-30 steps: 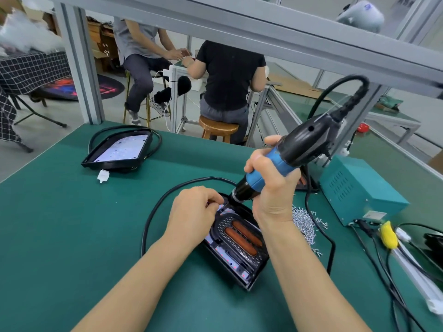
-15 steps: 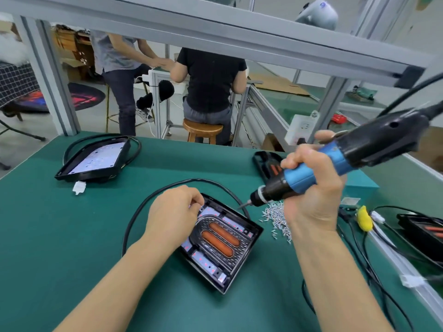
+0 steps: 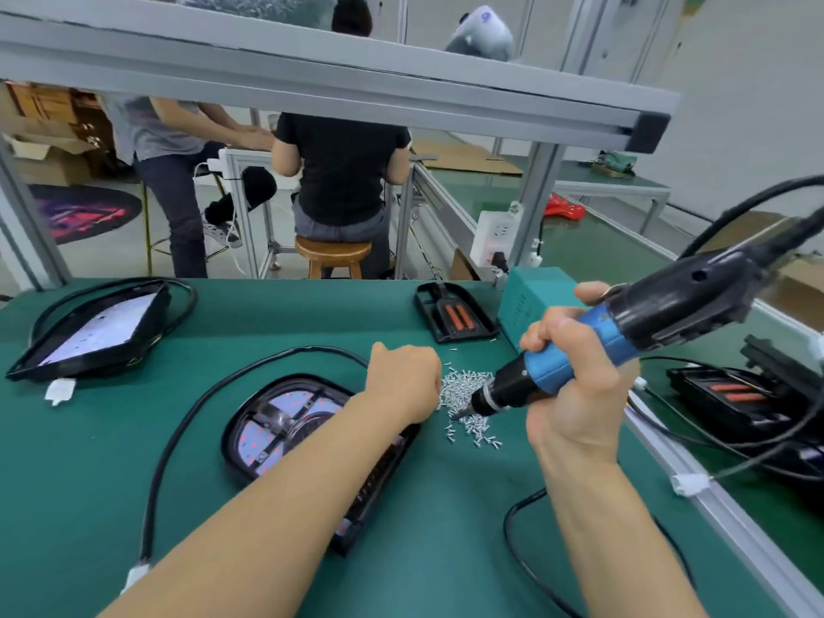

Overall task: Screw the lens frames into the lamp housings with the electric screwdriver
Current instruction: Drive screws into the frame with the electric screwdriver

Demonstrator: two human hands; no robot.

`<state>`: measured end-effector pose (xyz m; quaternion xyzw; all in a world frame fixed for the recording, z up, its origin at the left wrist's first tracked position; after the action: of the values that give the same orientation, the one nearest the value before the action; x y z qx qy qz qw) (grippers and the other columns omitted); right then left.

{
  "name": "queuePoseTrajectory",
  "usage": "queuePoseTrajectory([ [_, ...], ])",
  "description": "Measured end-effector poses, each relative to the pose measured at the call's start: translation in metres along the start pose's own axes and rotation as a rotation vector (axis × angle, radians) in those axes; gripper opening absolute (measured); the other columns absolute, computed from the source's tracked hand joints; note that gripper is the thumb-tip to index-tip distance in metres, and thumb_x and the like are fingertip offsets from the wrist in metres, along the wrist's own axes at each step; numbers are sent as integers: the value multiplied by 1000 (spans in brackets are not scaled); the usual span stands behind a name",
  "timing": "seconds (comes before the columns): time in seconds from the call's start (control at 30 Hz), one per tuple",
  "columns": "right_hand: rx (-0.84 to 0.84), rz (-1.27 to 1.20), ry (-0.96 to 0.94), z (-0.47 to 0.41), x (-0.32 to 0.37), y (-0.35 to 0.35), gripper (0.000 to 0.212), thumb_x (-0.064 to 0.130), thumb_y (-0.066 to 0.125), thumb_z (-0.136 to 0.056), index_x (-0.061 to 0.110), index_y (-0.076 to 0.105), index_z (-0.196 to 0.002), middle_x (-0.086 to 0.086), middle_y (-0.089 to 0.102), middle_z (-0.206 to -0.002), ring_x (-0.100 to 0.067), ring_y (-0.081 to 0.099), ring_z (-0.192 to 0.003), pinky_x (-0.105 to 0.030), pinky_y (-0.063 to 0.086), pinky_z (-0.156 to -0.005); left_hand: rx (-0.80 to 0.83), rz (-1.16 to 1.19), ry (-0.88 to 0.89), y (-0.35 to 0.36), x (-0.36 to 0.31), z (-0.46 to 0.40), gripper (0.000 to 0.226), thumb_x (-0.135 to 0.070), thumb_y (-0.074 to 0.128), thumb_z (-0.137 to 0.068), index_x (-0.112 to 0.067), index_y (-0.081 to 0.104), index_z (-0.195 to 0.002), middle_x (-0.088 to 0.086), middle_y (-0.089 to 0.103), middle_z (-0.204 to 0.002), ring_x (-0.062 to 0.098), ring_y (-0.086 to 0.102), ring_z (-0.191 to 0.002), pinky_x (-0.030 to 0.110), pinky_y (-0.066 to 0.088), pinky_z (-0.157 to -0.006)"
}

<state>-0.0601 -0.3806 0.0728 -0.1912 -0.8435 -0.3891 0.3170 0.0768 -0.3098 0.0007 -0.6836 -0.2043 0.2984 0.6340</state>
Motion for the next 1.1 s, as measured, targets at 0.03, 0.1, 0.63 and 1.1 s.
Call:
queuePoseTrajectory([
  [0.03, -20, 5, 9, 1, -1, -6, 31, 10, 63, -63, 19, 53, -91, 4, 51, -58, -19, 48, -53, -28, 41, -61, 23, -32, -15, 4, 0, -3, 25, -4, 53, -82, -19, 69, -94, 0, 71, -98, 24, 61, -95, 37, 28, -91],
  [0.1, -44, 15, 18, 0, -1, -16, 28, 3, 58, -68, 18, 52, -91, 4, 51, -57, -18, 48, -53, -28, 41, -60, 59, -79, -38, 12, 0, -8, 22, -6, 57, -82, -17, 68, -97, 0, 70, -98, 23, 61, -94, 38, 28, -96],
  [0.63, -78, -13, 18, -3, 0, -32, 27, 0, 55, -70, 17, 52, -91, 4, 52, -55, -17, 48, -52, -28, 43, -59, 153, 29, -53, 17, 3, -9, 20, -7, 65, -80, -16, 65, -97, 2, 67, -102, 25, 59, -103, 30, 37, -86],
  [1.1, -69, -29, 34, -3, 0, -37, 27, -1, 56, -70, 19, 55, -89, 4, 51, -56, -16, 49, -51, -27, 44, -57, 158, 13, 27, 17, -1, -8, 13, -17, 76, -74, -24, 71, -84, -7, 71, -94, 16, 61, -90, 26, 36, -75],
])
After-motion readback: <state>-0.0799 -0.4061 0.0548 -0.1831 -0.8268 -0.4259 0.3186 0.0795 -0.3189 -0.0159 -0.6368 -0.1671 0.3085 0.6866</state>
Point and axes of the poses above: each hand's wrist, its own z-axis away from the middle knuckle, its own y-axis out of the palm, x = y × z, the point moved 6 cm from there along -z, towards the middle knuckle
